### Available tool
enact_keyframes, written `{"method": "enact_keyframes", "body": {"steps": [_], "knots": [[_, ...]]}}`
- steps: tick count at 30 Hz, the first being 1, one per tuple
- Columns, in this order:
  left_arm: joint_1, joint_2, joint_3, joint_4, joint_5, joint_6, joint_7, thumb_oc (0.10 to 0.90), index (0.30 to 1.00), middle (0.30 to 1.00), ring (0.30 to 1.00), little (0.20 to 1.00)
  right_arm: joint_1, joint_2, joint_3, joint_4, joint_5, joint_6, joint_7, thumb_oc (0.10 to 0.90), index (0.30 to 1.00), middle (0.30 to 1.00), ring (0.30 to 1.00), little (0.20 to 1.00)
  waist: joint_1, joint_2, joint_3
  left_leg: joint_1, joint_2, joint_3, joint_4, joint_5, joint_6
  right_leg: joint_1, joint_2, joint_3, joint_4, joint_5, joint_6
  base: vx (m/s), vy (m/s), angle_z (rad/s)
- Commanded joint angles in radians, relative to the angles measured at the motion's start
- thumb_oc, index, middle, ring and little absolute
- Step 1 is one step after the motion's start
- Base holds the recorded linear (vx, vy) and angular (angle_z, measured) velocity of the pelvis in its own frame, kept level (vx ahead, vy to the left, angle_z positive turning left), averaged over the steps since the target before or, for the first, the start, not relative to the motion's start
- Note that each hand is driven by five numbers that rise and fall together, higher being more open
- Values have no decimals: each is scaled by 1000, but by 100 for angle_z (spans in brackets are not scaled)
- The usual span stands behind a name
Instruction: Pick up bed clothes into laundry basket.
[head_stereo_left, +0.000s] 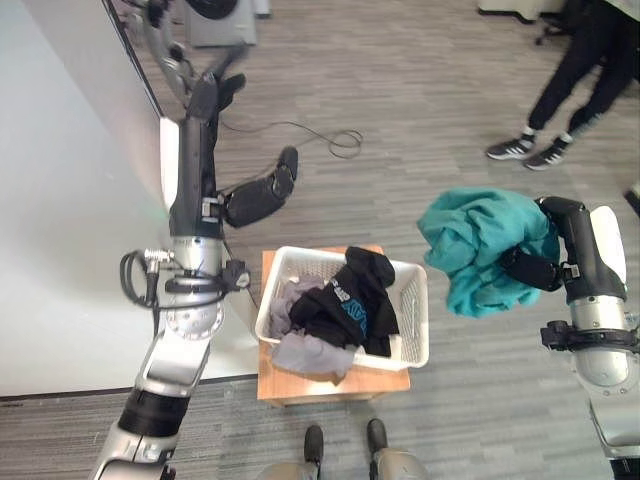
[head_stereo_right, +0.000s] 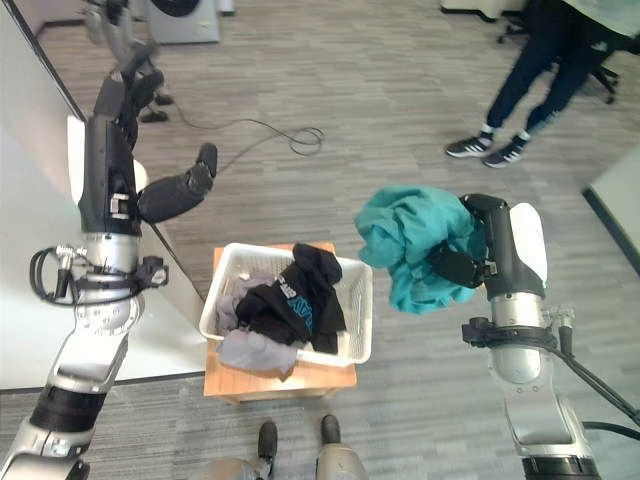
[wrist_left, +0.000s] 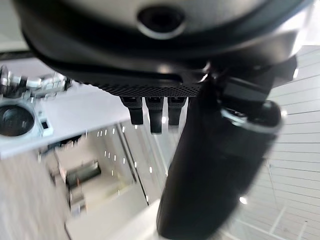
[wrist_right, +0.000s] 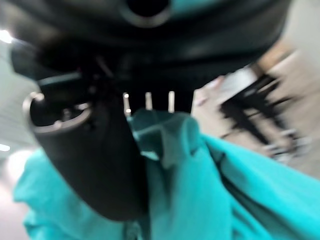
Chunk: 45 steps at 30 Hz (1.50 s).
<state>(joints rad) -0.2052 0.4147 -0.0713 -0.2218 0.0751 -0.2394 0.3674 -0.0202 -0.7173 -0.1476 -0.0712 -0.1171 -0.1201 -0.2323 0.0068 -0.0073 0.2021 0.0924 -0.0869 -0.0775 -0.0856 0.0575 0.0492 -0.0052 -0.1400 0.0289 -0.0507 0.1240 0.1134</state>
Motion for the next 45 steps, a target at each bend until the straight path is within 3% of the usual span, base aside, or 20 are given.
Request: {"method": "enact_keyframes", "body": {"steps": [1,7,14,22,28,37,45], "knots": [[-12,69,120,-31,-45,-63,41,800,900,900,900,900,-138,-61,-81,-14,23,-66,-56,400,300,300,300,300,30,-37,-126,-40,115,100,0,-77,-56,75,7,-60,61,-180,16,27,-134,0],[52,57,123,-55,-91,-68,-6,800,900,900,900,900,-171,-74,-53,-30,13,-46,-44,400,300,300,300,300,65,-46,-157,-41,127,60,-2,-80,-83,133,10,-160,28,-208,11,9,-96,36],[74,53,105,-46,-144,-65,-27,800,900,900,900,900,-308,-83,63,-16,36,-29,-32,400,300,300,300,300,98,-56,-156,-47,135,38,-2,-68,-97,149,20,-200,22,-221,0,-6,-67,16],[109,14,50,-34,-219,-47,-86,800,900,900,900,900,-358,-28,129,9,57,-7,-29,400,300,300,300,300,135,-62,-150,-68,136,-30,-2,-54,-117,177,30,-295,25,-248,-18,13,-52,32],[116,6,24,-32,-241,-42,-105,800,900,900,900,900,-407,-8,197,80,83,0,-26,400,300,300,300,300,152,-68,-142,-77,135,-49,-2,-48,-120,179,33,-321,29,-258,-23,20,-24,21],[117,-12,2,-21,-263,-33,-118,800,900,900,900,900,-425,97,290,84,42,25,2,400,300,300,300,300,187,-76,-120,-95,134,-79,-2,-43,-123,184,36,-358,25,-272,-31,14,-16,10],[127,-24,-6,-10,-261,-29,-112,800,900,900,900,900,-369,180,322,95,31,25,11,400,300,300,300,300,193,-72,-116,-89,130,-82,-2,-47,-121,195,36,-363,22,-276,-33,12,3,6]]}}
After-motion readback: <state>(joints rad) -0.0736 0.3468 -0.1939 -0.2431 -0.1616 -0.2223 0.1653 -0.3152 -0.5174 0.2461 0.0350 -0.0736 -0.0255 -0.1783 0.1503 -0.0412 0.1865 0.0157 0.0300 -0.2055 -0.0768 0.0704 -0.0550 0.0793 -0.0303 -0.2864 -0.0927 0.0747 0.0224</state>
